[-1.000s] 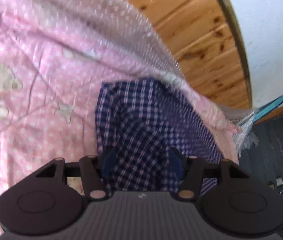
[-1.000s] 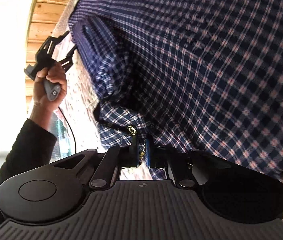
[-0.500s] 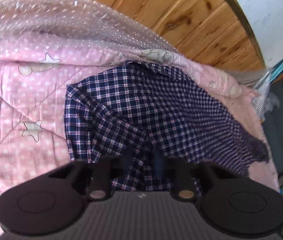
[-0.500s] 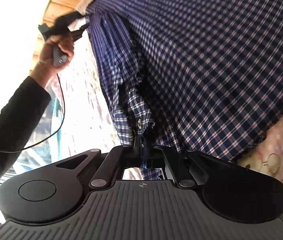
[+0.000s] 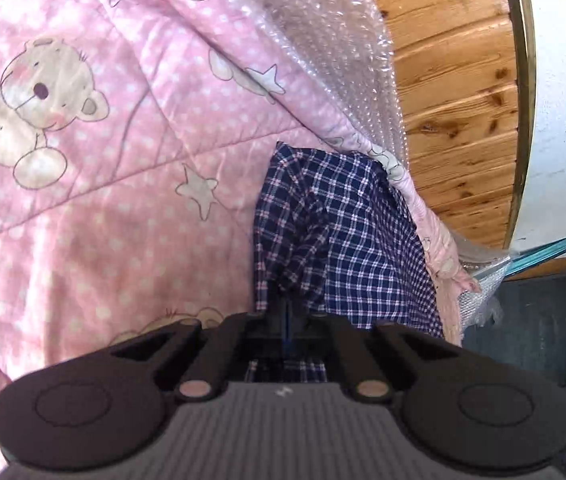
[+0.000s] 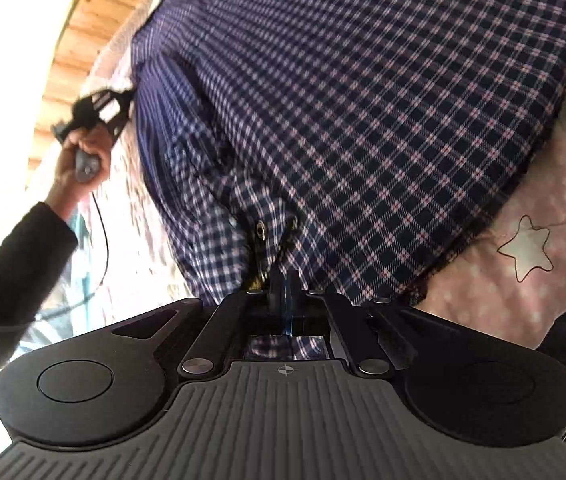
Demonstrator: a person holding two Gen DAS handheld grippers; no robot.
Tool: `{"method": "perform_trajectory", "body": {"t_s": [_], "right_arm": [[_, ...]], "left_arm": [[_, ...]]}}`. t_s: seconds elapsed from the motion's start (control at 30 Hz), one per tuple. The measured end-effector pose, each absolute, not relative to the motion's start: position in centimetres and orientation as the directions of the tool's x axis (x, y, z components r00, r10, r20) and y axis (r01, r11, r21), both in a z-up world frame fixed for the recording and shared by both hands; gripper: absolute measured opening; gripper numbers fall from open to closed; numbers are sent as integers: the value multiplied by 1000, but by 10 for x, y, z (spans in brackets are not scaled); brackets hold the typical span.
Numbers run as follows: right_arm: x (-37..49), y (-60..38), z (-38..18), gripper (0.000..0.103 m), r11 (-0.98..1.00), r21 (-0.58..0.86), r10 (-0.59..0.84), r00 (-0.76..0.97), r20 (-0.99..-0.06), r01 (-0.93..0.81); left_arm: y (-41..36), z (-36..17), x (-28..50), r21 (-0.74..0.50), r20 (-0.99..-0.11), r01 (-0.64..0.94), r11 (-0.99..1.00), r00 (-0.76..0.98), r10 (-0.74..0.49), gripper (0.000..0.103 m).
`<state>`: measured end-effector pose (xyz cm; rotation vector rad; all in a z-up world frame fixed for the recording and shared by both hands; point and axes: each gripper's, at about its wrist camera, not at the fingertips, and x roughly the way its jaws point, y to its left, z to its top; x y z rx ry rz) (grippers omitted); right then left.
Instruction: Fold clothes
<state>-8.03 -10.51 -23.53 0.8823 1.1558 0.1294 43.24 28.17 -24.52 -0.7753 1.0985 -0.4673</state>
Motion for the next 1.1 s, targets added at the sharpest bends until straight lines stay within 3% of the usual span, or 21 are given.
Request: {"method": "perform_trajectory", "body": {"t_s": [0.23, 0.33, 0.4, 0.43, 0.47, 0.53, 0.63, 0.7, 0.73, 0.8, 0.93, 1.1], "right_arm": [[-79, -86, -224, 1, 791, 557, 460, 356, -814, 252], [-75, -80, -194, 7, 836, 533, 443, 412, -796, 129], [-68, -74, -162, 8, 863, 505, 442, 484, -755, -1], [-58, -65, -157, 14, 879, 474, 432, 502, -749, -50], [-48, -57, -151, 19, 892, 441, 423, 520, -742, -98], [-32, -40, -152, 21, 913, 370, 401, 540, -740, -171], [-16, -21, -194, 20, 931, 311, 365, 452, -814, -190], [-21, -12, -217, 17, 942, 255, 325, 412, -851, -216], [-27, -8, -223, 24, 944, 224, 310, 412, -857, -243], [-32, -5, -214, 24, 938, 177, 294, 413, -862, -298], [-31, -18, -205, 37, 940, 153, 282, 443, -851, -305], [-21, -53, -213, 31, 929, 209, 325, 400, -857, -307]], "left_arm": [[270, -220, 437, -644, -691, 32, 764, 406, -599, 6], [274, -190, 418, -561, -712, 39, 827, 488, -505, 44], [275, -168, 393, -532, -690, 69, 844, 543, -479, 44], [273, -160, 378, -540, -675, 90, 837, 549, -494, 44], [270, -155, 361, -559, -657, 113, 822, 544, -522, 44], [257, -156, 333, -603, -631, 176, 778, 492, -600, 44], [222, -179, 317, -502, -724, 238, 831, 409, -555, 44], [208, -191, 310, -393, -772, 273, 878, 420, -476, 36], [202, -187, 307, -361, -782, 281, 889, 428, -452, 41], [194, -176, 297, -312, -792, 291, 904, 446, -417, 44], [203, -145, 248, -432, -721, 268, 861, 470, -509, 54], [188, -148, 174, -432, -763, 269, 861, 400, -508, 53]]}}
